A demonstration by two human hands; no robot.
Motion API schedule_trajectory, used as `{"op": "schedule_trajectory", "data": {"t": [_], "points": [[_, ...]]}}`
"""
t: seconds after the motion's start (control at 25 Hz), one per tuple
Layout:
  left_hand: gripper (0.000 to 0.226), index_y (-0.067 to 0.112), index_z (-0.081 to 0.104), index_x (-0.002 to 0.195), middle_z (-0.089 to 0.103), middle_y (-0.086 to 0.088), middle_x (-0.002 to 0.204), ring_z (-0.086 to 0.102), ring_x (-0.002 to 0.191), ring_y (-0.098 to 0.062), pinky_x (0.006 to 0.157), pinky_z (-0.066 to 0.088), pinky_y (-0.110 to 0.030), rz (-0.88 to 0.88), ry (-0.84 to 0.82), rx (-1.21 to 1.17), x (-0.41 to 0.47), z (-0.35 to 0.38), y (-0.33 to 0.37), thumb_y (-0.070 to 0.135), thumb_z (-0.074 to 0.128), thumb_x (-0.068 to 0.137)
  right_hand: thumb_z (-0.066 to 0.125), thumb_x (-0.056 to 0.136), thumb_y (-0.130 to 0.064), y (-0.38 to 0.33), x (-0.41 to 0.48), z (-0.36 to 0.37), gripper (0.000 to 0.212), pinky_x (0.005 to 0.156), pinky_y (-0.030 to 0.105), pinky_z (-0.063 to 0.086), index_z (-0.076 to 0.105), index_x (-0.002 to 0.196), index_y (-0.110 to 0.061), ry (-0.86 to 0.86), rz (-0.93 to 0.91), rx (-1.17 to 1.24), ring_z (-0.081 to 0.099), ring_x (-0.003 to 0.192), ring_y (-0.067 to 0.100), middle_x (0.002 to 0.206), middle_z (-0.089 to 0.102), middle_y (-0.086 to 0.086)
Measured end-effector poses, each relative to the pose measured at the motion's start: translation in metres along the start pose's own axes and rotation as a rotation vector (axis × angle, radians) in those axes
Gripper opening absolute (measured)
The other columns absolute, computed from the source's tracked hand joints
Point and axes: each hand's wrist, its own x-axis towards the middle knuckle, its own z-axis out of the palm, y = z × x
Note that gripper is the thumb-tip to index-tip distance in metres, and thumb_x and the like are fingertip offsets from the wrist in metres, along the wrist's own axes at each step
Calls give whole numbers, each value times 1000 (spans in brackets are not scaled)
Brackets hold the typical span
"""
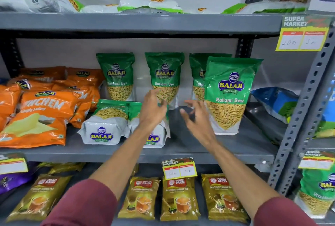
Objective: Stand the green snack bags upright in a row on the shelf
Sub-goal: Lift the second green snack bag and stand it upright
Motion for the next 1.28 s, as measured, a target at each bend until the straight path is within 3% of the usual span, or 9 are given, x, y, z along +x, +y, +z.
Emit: {"op": "schedule_trajectory", "data": {"t": [0.16,0.28,0.44,0.6,0.8,0.96,1.04,1.16,1.28], "points": [[50,4,47,133,54,-21,135,53,123,-40,103,44,-48,-181,-38,286,3,-39,-42,35,48,94,51,99,-47,-25,7,33,46,87,25,43,65,121,-10,-215,252,-5,64,113,27,118,68,13],[51,0,47,129,52,-24,133,49,124,-42,103,42,-49,-241,-124,380,-4,-54,-59,37,40,95,38,94,-67,-44,6,40,67,92,32,40,64,123,-12,-388,532,37,57,124,31,124,64,12],[38,2,53,116,63,-22,119,59,112,-40,94,48,-45,-183,-210,477,-16,-56,-56,32,36,97,51,87,-70,-48,4,51,59,73,31,52,66,107,-17,-432,670,146,64,100,24,111,65,4],[37,4,54,117,62,-20,119,59,112,-41,90,47,-45,-194,-192,473,-22,-49,-50,29,38,95,61,88,-54,-48,4,56,42,64,28,45,70,101,-15,-361,697,260,64,80,16,98,73,4],[36,9,57,121,68,-19,113,61,108,-38,99,46,-47,-204,-138,258,-18,-46,-59,21,46,89,62,94,-39,-48,1,55,18,87,31,42,53,102,-26,-316,663,321,58,105,18,112,64,-4],[41,15,51,128,58,-20,124,60,111,-39,102,44,-50,-284,-68,20,-17,-47,-59,17,59,88,65,92,-36,-40,1,58,25,91,32,44,59,113,-24,-277,589,351,62,111,16,118,69,-9],[50,12,44,136,54,-17,130,54,120,-35,105,43,-43,-323,-65,-48,-16,-48,-57,15,63,89,68,90,-37,-33,0,60,27,93,34,49,59,114,-30,-255,550,361,66,108,17,120,72,-3],[60,12,34,143,56,-4,118,58,106,-29,84,48,-34,-368,-69,-135,-13,-44,-53,13,64,91,72,85,-40,-25,1,62,39,90,39,53,57,120,-33,-228,505,326,67,96,15,116,74,0],[62,16,34,141,60,-2,116,55,96,-22,80,48,-31,-360,-46,-201,-5,-33,-55,8,66,88,76,81,-33,-21,4,59,65,106,41,49,49,140,-27,-170,473,279,63,119,15,130,67,-5]]}}
